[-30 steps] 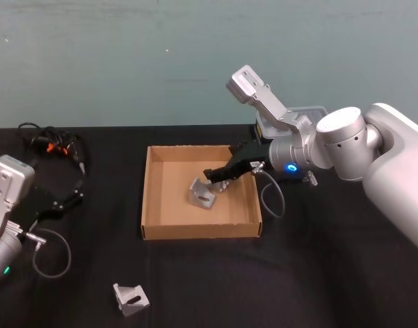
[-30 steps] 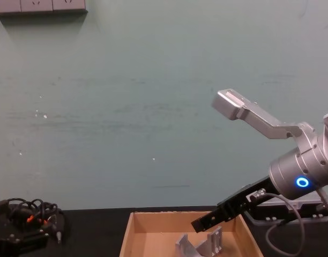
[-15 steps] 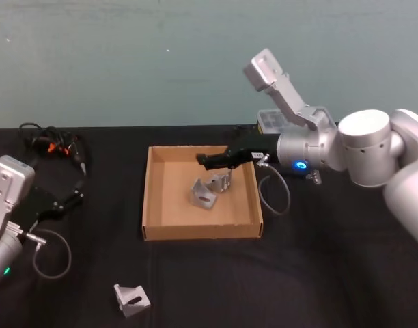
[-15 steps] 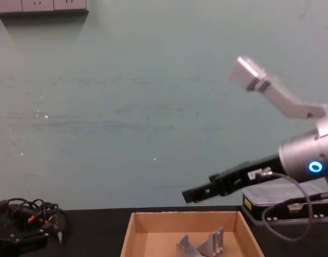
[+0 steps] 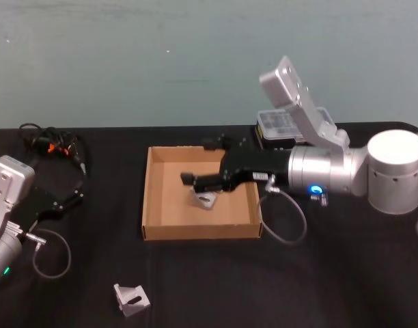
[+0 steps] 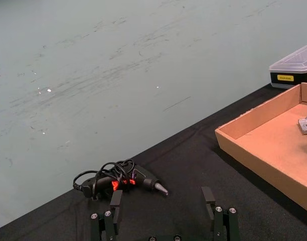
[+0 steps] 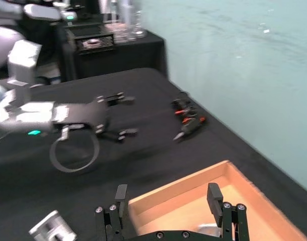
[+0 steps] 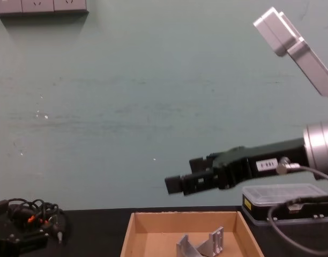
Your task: Use one hand to pick up the angle iron from the table and place it into the box.
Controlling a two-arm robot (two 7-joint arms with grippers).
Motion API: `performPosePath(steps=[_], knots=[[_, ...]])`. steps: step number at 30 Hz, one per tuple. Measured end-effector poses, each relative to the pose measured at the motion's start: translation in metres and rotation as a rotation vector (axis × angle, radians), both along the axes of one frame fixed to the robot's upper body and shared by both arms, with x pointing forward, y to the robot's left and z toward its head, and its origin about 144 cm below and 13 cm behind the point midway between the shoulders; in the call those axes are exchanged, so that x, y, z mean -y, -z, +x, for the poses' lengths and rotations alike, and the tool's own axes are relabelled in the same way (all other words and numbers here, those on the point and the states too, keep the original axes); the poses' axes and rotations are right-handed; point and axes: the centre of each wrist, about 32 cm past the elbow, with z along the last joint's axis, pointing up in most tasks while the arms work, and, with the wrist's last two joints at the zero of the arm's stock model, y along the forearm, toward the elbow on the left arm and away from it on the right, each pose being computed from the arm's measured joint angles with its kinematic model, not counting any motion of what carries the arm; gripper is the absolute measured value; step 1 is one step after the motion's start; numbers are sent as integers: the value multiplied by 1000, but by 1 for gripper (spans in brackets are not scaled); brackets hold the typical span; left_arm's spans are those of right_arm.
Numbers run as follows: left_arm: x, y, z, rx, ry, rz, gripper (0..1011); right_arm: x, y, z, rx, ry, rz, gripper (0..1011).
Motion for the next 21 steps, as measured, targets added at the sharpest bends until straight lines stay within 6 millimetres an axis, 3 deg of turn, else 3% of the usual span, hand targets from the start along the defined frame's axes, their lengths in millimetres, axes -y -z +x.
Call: performPosePath(steps=[10,21], knots=[[0,0,0,0,0,0,1000,-3,16,-19,-14,-196,-40,1004],[0,0,0,0,0,0,1000,-32,26,-17,-25,-463,-207,1004]])
